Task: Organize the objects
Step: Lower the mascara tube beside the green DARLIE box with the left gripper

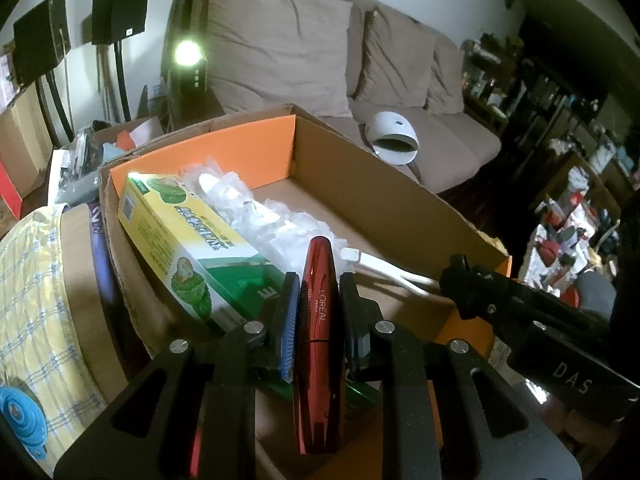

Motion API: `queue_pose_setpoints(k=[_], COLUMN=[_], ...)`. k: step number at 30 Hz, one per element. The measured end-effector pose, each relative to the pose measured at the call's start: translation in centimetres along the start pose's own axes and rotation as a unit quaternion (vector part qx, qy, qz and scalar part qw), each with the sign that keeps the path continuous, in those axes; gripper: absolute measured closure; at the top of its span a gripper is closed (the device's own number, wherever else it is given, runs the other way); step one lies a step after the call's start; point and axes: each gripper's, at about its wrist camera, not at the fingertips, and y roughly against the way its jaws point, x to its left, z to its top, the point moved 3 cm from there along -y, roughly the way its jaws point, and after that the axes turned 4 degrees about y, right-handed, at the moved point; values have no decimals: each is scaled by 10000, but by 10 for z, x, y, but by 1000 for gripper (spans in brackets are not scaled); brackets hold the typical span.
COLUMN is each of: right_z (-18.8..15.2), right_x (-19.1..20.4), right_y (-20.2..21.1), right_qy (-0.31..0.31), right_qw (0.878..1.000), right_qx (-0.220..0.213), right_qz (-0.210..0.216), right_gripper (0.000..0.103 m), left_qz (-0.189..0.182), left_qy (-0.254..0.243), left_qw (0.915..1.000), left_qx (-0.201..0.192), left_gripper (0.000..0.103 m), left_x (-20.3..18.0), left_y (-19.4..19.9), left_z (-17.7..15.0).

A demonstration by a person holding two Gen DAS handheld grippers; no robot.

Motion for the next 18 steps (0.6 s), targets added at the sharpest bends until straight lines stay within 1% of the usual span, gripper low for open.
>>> queue_pose_setpoints(k=[18], right_z=[0], right_x=[-1], right_y=[0], right_qy=[5], right_qw=[10000], right_qx=[-2], right_qz=[-4], right_gripper=[57], left_qz=[64], left_qy=[-181], left_qw=[9998], left_qx=[52], left_gripper=[84], left_x=[-9], left_y=[-1], left_z=[-5])
